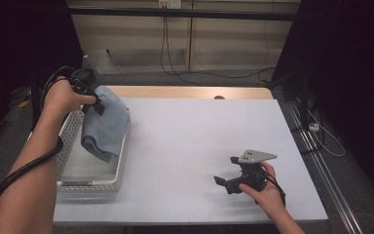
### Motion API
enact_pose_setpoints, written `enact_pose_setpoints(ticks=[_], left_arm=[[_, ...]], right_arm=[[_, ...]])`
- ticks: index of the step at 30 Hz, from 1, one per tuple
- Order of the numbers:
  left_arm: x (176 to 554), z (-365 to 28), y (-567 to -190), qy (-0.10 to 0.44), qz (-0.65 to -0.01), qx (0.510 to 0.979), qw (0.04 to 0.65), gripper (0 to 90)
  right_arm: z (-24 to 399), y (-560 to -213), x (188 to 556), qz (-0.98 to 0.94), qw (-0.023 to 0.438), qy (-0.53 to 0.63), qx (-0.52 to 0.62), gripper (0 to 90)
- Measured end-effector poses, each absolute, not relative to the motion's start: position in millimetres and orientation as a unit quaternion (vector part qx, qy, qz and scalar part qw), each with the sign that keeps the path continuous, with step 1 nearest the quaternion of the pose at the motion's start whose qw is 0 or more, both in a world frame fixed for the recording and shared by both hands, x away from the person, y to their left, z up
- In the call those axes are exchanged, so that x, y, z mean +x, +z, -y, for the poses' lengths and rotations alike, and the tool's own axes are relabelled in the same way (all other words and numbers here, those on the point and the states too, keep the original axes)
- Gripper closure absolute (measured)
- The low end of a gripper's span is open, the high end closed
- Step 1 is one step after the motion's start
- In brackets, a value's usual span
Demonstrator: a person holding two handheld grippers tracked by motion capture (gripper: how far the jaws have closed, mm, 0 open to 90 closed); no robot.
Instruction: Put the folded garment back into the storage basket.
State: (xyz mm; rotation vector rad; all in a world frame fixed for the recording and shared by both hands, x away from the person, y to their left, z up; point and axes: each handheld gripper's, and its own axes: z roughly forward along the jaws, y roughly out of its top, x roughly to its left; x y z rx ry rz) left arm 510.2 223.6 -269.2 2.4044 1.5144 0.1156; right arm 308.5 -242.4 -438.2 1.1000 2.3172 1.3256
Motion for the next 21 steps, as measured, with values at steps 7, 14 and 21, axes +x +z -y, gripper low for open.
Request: enact_pose_setpoints(ticks=[7, 14, 21], left_arm=[[505.8, -228.0, -273.1, 0.033, -0.530, 0.833, 0.156, 73.8], [501.2, -230.1, -271.5, 0.030, -0.527, 0.835, 0.157, 73.8], [497.5, -234.3, -272.4, 0.029, -0.526, 0.835, 0.156, 73.8]], right_arm=[[240.8, -438.9, 308.2, -0.797, 0.127, 0.454, 0.377, 2.4], [240.9, -439.1, 308.3, -0.798, 0.128, 0.453, 0.377, 2.5], [240.5, -439.1, 307.9, -0.799, 0.127, 0.452, 0.375, 2.5]])
